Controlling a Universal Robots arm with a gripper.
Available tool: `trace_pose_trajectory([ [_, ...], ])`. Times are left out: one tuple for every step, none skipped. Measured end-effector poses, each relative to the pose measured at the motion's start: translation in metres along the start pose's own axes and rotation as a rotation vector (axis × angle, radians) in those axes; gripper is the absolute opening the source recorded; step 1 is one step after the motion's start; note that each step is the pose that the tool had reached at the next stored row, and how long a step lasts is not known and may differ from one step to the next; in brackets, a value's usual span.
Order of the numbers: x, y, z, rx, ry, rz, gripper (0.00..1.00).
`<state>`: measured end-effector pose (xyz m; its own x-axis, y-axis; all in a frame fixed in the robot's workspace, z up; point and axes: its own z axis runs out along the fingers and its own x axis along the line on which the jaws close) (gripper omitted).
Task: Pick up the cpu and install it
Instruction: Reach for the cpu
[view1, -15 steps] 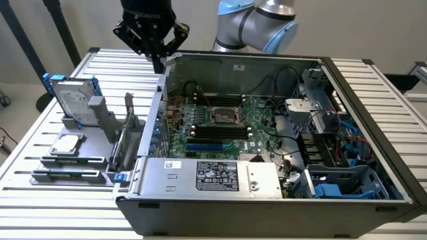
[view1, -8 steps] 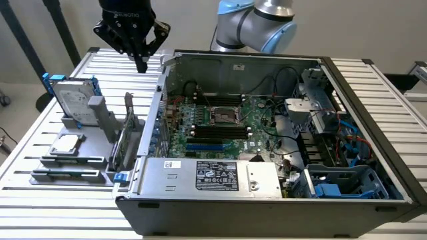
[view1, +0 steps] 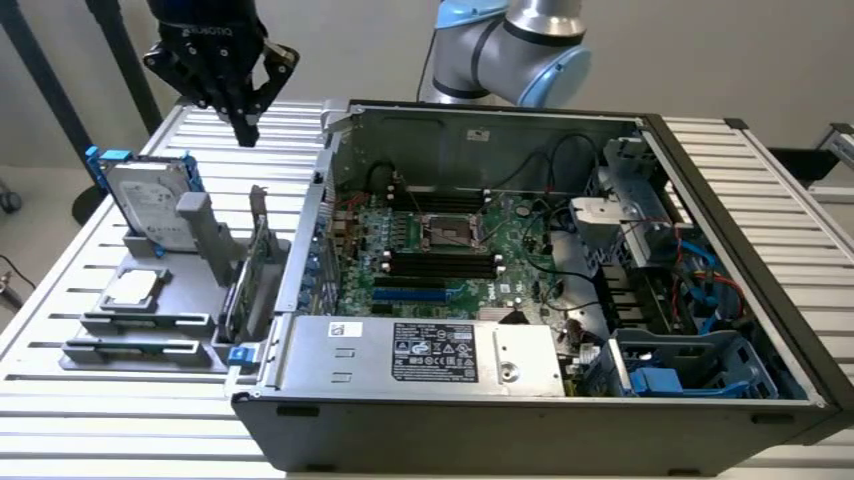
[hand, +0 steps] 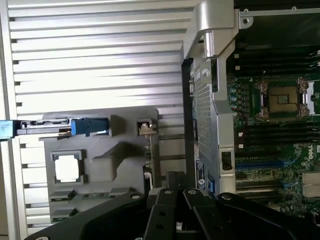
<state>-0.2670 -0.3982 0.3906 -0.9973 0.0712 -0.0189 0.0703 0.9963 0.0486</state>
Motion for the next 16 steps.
trace_pose_trajectory([
  [0.004, -0.0003, 0.0004, -0.0001, -0.0001, 0.0, 0.11],
  [0.009, -0.0007, 0.0007, -0.0001, -0.0001, 0.0, 0.11],
  [0.014, -0.001, 0.0011, -0.0001, -0.0001, 0.0, 0.11],
  [0.018, -0.0014, 0.0014, -0.0001, -0.0001, 0.0, 0.11],
  [0.023, -0.0017, 0.0018, -0.0001, -0.0001, 0.0, 0.11],
  [0.027, -0.0021, 0.0021, -0.0001, -0.0001, 0.0, 0.11],
  [0.032, -0.0024, 0.0024, -0.0001, -0.0001, 0.0, 0.11],
  [0.036, -0.0028, 0.0027, -0.0001, -0.0001, 0.0, 0.11],
  [0.041, -0.0032, 0.003, -0.0001, -0.0001, 0.0, 0.11],
  [0.045, -0.0035, 0.0033, -0.0001, -0.0001, 0.0, 0.11],
  [0.05, -0.0039, 0.0036, -0.0001, -0.0001, 0.0, 0.11],
  [0.054, -0.0043, 0.0039, -0.0002, -0.0002, 0.0, 0.11],
  [0.059, -0.0048, 0.0042, -0.0001, -0.0001, 0.0, 0.11],
  [0.064, -0.0051, 0.0046, -0.0001, -0.0001, 0.0, 0.11],
  [0.068, -0.0055, 0.0049, -0.0001, -0.0001, 0.0, 0.11],
  [0.073, -0.0059, 0.0051, 0.0, -0.0001, 0.0, 0.11],
])
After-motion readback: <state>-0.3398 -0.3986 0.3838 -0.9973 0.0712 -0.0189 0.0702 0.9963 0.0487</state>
